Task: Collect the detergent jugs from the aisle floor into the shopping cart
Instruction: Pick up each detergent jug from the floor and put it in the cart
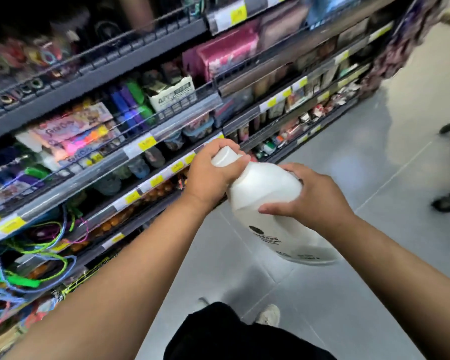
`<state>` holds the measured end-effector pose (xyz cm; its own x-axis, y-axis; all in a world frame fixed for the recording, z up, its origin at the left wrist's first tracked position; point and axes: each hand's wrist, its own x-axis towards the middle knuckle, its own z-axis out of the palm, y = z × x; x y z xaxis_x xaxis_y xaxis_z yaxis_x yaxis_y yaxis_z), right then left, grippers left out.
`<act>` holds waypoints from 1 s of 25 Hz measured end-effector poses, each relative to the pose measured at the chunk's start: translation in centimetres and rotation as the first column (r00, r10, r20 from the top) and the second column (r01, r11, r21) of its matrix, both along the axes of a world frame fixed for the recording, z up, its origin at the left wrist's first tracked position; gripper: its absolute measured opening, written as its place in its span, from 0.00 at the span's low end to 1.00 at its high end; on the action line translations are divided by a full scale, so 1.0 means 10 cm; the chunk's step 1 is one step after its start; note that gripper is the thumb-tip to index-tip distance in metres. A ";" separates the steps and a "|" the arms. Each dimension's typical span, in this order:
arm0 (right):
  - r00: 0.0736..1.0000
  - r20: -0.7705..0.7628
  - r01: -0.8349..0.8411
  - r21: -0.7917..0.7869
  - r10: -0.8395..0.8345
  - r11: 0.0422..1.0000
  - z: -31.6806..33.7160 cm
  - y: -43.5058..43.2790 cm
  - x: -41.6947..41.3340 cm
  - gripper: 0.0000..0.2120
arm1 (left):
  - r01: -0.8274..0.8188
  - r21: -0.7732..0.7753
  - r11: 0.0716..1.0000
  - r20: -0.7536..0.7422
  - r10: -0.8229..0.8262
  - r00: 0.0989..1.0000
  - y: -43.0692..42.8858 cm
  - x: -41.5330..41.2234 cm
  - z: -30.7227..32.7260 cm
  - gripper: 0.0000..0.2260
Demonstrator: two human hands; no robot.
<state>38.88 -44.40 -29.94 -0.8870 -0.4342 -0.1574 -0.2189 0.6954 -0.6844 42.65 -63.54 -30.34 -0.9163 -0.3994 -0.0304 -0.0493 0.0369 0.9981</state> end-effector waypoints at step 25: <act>0.595 -0.087 0.804 0.052 -0.799 0.593 0.50 3.55 -3.59 0.46 | 0.816 -0.025 0.577 -0.014 -0.817 0.577 3.96 -5.37 0.40 0.11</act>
